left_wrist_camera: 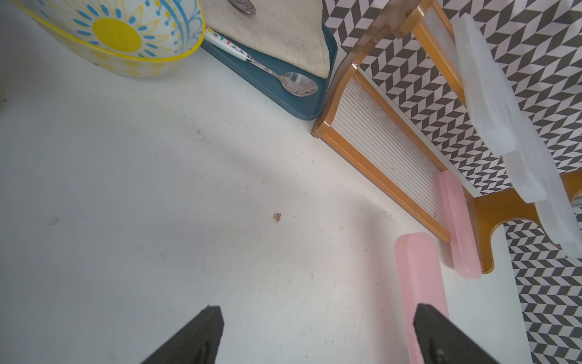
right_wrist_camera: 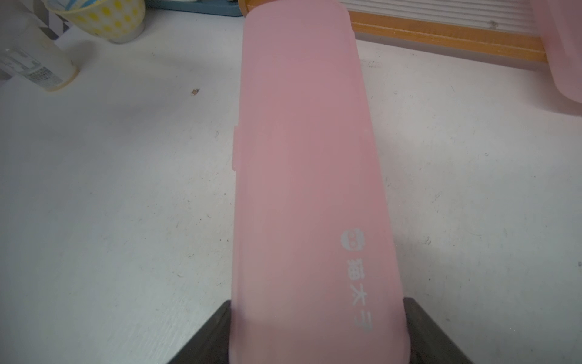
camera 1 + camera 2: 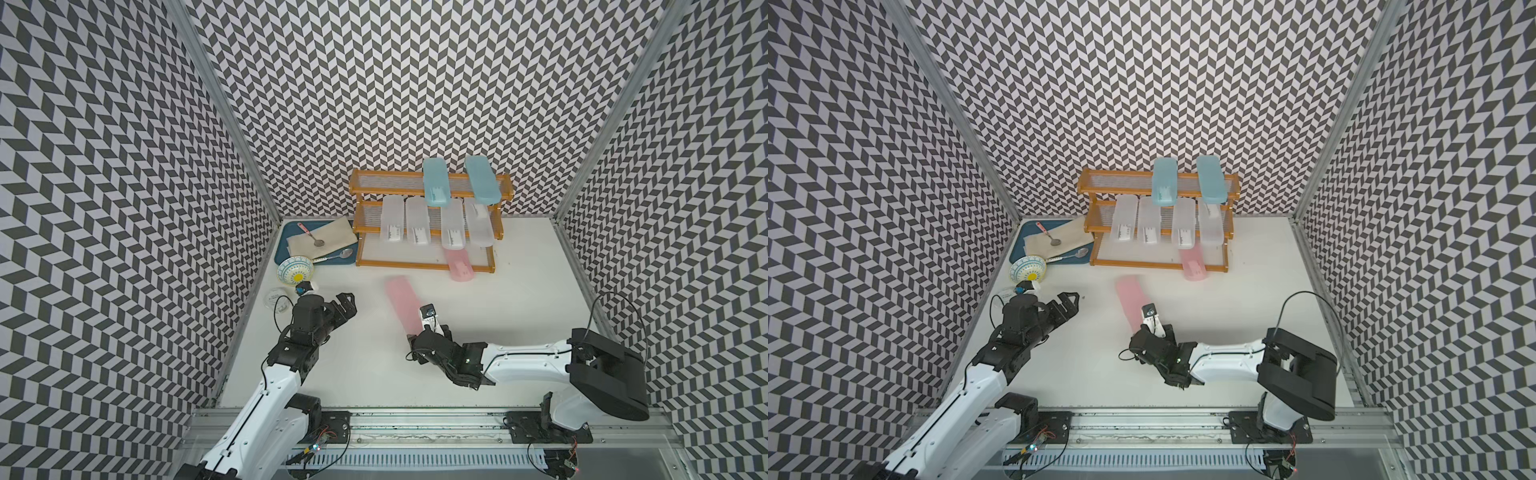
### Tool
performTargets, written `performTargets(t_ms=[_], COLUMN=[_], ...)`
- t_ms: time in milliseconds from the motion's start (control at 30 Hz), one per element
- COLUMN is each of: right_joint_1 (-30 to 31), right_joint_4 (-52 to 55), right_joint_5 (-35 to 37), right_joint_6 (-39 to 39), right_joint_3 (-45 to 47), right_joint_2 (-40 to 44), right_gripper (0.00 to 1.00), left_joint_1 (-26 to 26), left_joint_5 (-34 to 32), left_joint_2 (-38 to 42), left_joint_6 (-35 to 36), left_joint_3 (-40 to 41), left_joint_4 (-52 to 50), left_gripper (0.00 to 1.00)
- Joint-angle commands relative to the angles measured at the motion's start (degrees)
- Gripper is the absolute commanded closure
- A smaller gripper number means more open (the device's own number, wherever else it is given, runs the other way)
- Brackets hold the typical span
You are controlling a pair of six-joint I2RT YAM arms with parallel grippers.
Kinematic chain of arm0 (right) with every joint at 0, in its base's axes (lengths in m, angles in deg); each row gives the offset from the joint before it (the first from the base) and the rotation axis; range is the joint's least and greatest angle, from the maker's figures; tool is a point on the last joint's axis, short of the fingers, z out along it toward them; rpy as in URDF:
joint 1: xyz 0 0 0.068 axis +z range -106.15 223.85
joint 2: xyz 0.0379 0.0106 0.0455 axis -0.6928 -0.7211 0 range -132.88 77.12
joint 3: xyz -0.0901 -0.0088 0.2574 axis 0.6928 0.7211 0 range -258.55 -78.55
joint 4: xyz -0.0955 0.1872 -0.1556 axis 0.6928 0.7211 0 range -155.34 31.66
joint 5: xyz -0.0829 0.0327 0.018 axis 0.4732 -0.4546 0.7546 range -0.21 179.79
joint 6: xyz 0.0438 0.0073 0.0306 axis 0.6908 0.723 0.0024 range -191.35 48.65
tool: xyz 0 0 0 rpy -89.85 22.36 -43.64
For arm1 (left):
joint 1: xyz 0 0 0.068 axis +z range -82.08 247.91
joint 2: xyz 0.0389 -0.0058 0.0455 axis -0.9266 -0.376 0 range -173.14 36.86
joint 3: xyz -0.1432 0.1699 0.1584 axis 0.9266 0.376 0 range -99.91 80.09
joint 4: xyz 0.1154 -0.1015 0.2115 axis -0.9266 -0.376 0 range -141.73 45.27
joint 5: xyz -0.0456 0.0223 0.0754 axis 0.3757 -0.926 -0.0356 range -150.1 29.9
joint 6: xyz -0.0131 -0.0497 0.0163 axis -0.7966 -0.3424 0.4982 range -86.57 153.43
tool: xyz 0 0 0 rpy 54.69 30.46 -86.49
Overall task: Place the pencil cases on the shelf according to color
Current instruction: Pick up the pencil case from the center of the board, then place the pencil case on the shelf.
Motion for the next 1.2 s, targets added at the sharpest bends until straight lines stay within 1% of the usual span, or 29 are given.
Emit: performTargets(t_ms=[0, 167, 300, 433, 600, 767, 933, 1167], right_joint_1=[-2.8, -8.0, -11.1, -13.5, -15.1, -16.7, -17.3, -17.8], right_joint_4=[-2.6, -4.1, -3.8, -3.2, -1.1, 1.0, 0.8, 0.3], right_joint_5=[-0.4, -4.9, -6.5, -7.7, -6.4, -6.1, -5.9, -4.1], right_joint_6=[2.2, 1.8, 1.2, 1.2, 2.4, 5.7, 7.8, 7.8], right_joint_3=[-1.7, -7.7, -14.1, -20.9, -28.9, -34.7, -38.4, -43.8], right_joint_2=[1.1, -3.8, -10.1, -16.7, -23.8, -29.4, -32.8, -36.8], right_gripper=[0.45, 0.45, 0.45, 0.46, 0.46, 0.47, 0.47, 0.47], left_joint_1=[0.1, 0.1, 0.3, 0.4, 0.4, 0.4, 0.4, 0.4], left_joint_5=[4.3, 4.2, 2.2, 2.0, 0.8, 1.5, 1.2, 1.6], left_joint_2=[-2.8, -9.9, -11.8, -13.5, -14.4, -14.6, -15.1, -15.7], left_joint_6=[0.3, 2.3, 3.5, 4.0, 4.4, 3.8, 4.1, 5.5], left_joint_3=[-0.3, -6.6, -8.4, -9.3, -8.7, -7.5, -6.8, -6.6], left_joint_4=[5.9, 6.0, 7.0, 7.7, 8.4, 10.1, 10.6, 10.0], left_gripper=[0.0, 0.0, 0.0, 0.0, 0.0, 0.0, 0.0, 0.0])
